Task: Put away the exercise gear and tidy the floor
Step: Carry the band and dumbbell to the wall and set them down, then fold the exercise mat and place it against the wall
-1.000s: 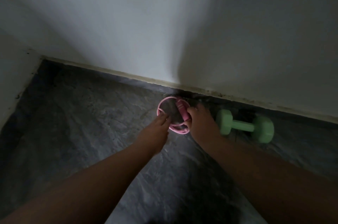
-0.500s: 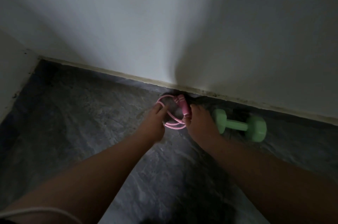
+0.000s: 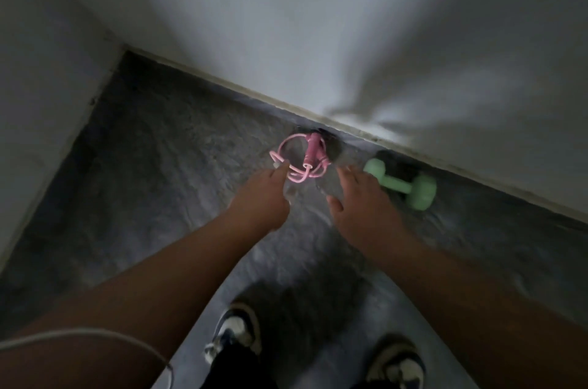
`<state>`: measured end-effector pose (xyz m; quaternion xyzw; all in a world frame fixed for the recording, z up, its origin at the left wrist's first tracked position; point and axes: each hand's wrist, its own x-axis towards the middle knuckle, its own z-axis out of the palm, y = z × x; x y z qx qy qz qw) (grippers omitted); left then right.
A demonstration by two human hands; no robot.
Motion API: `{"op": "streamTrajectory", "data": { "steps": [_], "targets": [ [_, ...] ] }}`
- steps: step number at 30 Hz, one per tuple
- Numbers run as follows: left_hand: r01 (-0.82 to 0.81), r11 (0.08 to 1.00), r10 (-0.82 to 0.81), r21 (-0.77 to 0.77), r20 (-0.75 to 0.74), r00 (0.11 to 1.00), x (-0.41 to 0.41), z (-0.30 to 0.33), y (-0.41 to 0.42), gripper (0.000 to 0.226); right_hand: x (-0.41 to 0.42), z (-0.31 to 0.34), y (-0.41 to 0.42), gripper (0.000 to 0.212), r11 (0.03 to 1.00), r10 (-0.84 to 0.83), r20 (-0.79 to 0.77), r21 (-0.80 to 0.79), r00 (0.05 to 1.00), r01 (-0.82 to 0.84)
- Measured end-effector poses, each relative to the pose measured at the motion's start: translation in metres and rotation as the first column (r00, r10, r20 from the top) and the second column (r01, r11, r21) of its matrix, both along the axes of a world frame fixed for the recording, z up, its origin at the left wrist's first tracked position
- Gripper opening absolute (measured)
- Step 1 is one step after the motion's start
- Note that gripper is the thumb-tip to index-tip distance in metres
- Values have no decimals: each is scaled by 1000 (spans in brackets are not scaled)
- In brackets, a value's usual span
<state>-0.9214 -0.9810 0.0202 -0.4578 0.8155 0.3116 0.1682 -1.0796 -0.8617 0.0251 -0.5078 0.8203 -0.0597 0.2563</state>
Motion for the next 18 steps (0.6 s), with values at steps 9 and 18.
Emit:
{"op": "streamTrajectory", "data": {
  "steps": [9, 18],
  "targets": [
    [124, 977, -124, -176, 9, 992, 78, 231, 19, 61, 35, 245, 19, 61, 988, 154, -58, 8, 986, -154],
    [22, 960, -36, -279, -44, 998, 157, 513, 14, 63, 94, 521, 9, 65, 967, 240, -81, -65, 968, -245]
  ]
}}
